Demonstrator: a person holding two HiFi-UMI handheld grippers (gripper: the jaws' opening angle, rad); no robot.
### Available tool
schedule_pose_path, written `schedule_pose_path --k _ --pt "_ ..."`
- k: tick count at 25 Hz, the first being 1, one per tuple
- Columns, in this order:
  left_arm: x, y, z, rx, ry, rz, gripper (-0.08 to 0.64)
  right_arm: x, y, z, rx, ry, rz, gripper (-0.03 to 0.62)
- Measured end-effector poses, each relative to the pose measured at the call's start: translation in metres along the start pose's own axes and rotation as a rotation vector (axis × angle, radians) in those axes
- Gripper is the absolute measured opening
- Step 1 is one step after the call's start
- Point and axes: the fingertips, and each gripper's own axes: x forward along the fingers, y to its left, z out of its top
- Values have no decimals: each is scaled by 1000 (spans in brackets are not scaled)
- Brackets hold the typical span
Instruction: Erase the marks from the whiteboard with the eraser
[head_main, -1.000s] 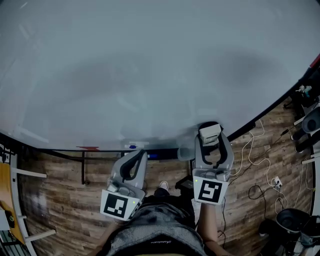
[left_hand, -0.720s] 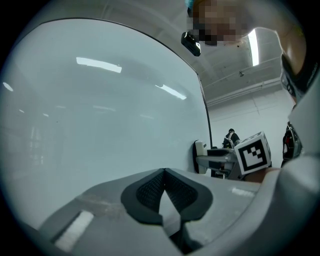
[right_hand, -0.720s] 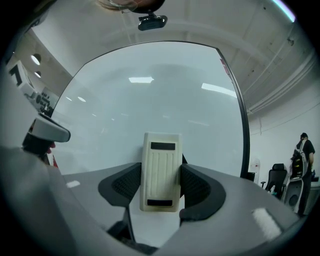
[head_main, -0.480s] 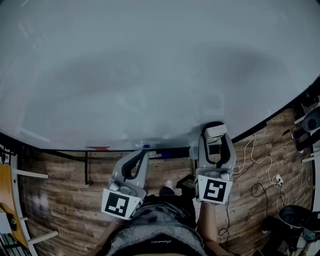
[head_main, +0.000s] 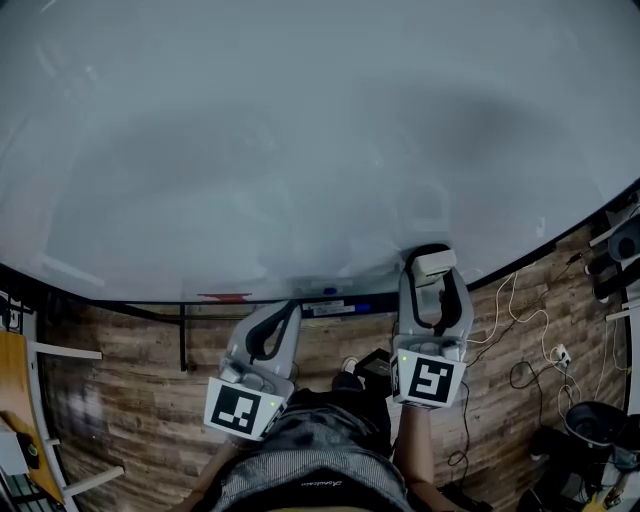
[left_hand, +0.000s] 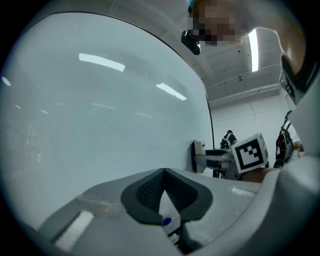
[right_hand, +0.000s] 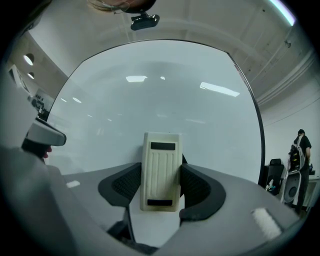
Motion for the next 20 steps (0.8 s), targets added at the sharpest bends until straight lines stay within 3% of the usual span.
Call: schedule_pose_path --k 15,20 --pt "-61 69 -6 -31 0 -1 3 0 93 12 -15 7 9 249" --pt "-85 97 -12 19 -13 -7 3 3 128 11 -8 2 28 249"
